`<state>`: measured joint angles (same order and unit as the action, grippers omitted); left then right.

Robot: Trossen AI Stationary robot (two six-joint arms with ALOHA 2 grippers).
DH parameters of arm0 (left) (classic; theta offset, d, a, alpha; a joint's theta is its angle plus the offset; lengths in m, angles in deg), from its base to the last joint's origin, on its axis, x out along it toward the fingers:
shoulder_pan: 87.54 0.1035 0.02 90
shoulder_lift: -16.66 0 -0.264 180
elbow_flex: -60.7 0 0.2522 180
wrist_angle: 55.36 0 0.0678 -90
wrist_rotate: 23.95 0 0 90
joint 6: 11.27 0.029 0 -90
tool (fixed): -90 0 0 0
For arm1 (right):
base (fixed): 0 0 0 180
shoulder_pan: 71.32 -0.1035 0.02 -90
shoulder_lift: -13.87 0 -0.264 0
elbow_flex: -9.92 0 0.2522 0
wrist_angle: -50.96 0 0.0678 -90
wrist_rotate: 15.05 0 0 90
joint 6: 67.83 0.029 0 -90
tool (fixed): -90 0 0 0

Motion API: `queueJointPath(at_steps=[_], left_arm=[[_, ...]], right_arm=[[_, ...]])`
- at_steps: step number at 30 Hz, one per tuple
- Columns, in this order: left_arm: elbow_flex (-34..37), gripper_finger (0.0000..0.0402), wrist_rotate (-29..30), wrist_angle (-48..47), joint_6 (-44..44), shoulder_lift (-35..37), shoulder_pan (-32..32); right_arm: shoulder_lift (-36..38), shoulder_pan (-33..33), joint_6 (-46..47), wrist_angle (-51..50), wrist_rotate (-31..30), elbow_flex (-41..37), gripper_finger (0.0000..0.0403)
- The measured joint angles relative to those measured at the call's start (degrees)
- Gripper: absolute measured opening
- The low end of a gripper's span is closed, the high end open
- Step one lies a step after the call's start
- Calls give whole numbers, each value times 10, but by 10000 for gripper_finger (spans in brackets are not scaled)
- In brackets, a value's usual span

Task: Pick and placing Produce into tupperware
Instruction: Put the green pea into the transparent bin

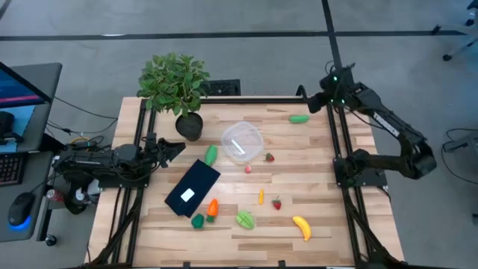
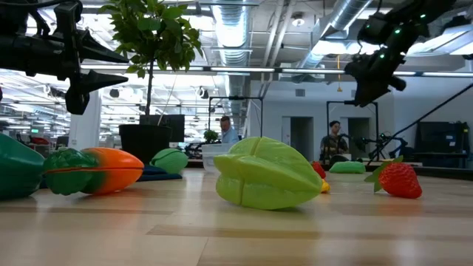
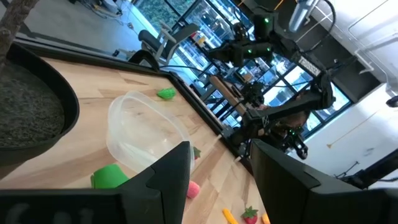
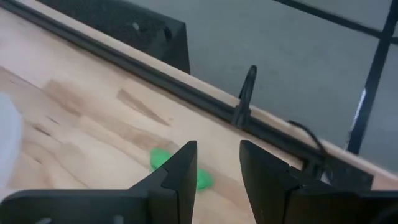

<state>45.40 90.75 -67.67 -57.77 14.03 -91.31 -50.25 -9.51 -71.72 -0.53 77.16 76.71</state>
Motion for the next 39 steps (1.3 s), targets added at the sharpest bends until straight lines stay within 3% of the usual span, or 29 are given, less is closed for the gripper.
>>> queueJointPath(at_steps=[8,11,17,22,28,31,35,39], left_arm=[[0,160,-1,0,-22,0,0],[0,160,-2,0,-24,0,0],[0,160,-2,0,-30,0,0],[0,160,-1,0,-31,0,0],[0,160,-2,0,-29,0,0],[0,160,-3,0,-27,0,0],[0,160,-10,0,-15,0,0],[0,160,-15,0,-11,0,0]], right_arm=[[-107,41,-37,-23,69,119,113],[-147,44,-101,-49,110,164,113],[-223,21,-270,-196,172,223,113],[-267,-33,-292,-239,153,223,113],[-306,-76,-319,-251,66,223,113],[-317,-83,-336,-250,65,223,118],[-318,-89,-359,-249,65,223,150],[-318,-95,-386,-241,62,223,207]])
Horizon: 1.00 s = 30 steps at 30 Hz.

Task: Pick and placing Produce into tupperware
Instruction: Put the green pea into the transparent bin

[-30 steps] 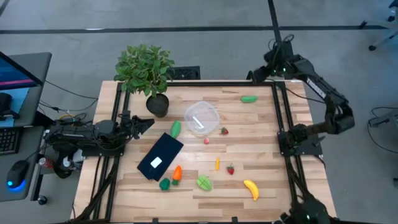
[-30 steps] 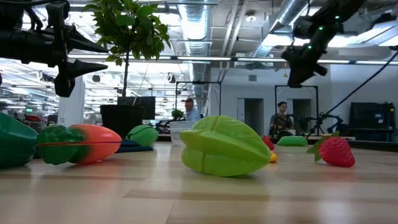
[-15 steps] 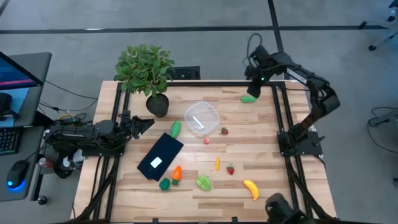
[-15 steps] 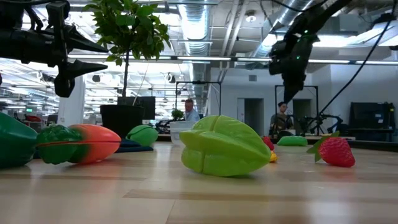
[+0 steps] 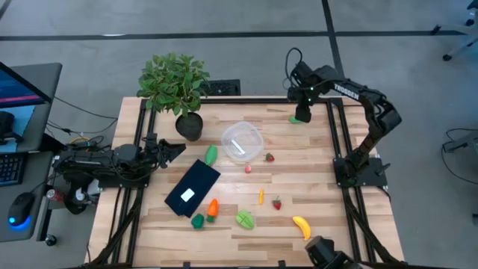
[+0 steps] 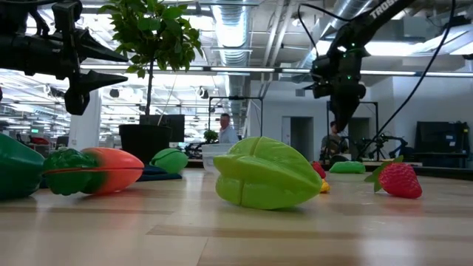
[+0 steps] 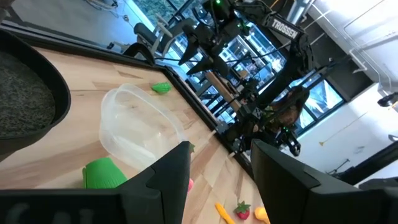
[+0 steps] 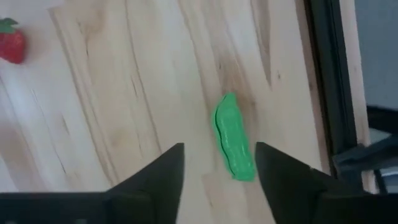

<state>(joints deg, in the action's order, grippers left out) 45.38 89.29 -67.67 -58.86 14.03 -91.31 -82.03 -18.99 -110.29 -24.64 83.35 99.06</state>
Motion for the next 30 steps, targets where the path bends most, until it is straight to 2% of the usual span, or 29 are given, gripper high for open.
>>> queueJointPath(at_steps=[3,6,13,24,30], left_arm=[[0,160,0,0,0,0,0],[0,160,0,0,0,0,0],[0,160,-1,0,0,0,0],[0,160,-2,0,10,0,0],[0,160,-2,0,10,0,0]], right_arm=[[0,-5,-5,13,-9,0,246],[0,-9,-7,17,-11,0,263],[0,-19,-8,25,-27,-26,265],[0,-29,8,95,-42,-85,265],[0,-32,27,132,-99,-120,265]])
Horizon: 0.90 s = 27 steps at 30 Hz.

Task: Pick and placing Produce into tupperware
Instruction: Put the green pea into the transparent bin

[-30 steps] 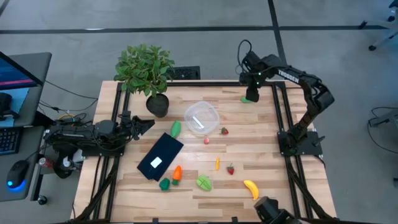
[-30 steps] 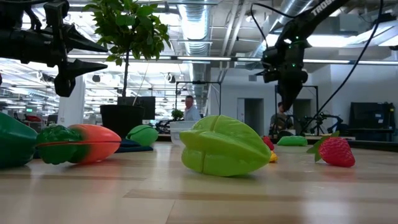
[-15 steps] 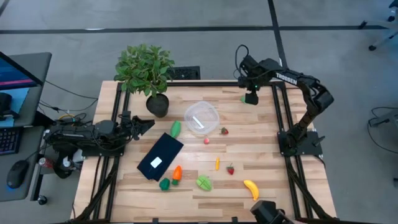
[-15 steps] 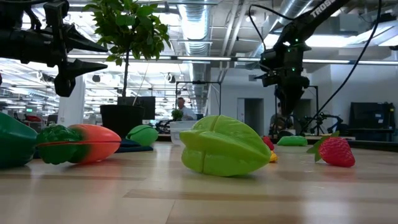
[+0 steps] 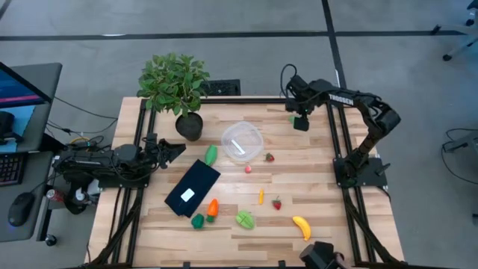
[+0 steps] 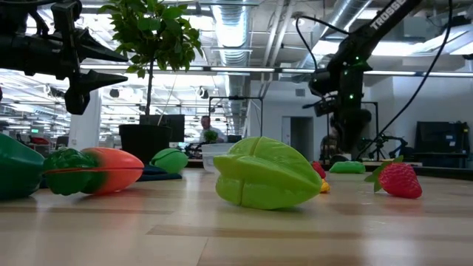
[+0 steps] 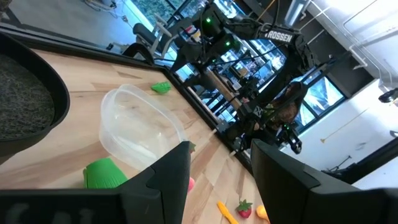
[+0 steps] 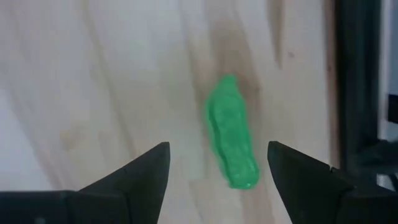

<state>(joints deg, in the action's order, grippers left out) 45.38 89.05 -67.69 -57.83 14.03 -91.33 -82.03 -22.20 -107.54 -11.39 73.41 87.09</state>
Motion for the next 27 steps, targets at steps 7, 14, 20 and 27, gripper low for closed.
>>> queueJointPath(at_steps=[7,14,20,27], left_arm=[[0,160,0,0,0,0,0],[0,160,0,0,0,0,0],[0,160,5,0,0,0,0],[0,160,8,0,4,0,0]], right_arm=[[0,1,14,29,-7,-22,265],[0,0,18,62,-9,-47,265],[0,1,20,88,-16,-61,265],[-43,0,26,86,-18,-63,265]])
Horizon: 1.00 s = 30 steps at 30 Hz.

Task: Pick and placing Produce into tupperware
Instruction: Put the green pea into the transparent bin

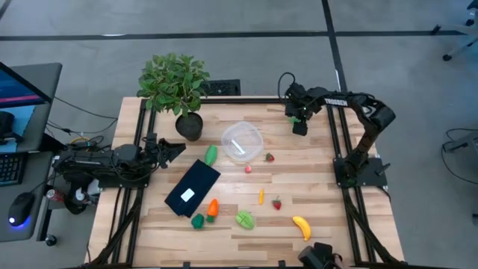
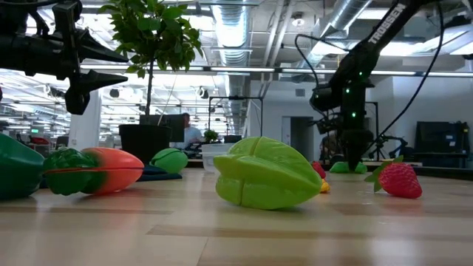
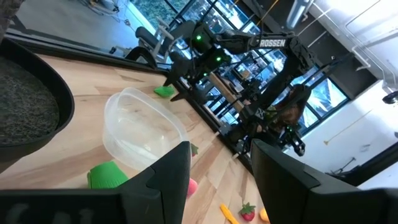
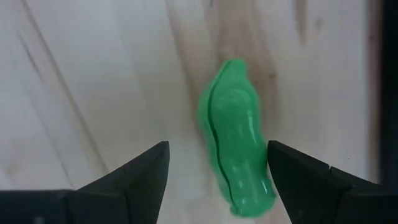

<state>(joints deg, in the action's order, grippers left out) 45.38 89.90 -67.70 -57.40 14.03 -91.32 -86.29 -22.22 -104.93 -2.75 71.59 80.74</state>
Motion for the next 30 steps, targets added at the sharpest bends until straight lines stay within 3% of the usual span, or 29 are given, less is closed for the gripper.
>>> queueJointPath(at_steps=[15,30], left_arm=[[0,160,7,0,-5,0,0],[0,160,9,0,0,0,0]], right_arm=[[-32,13,24,-10,-2,34,260],[-30,19,42,-18,3,46,178]])
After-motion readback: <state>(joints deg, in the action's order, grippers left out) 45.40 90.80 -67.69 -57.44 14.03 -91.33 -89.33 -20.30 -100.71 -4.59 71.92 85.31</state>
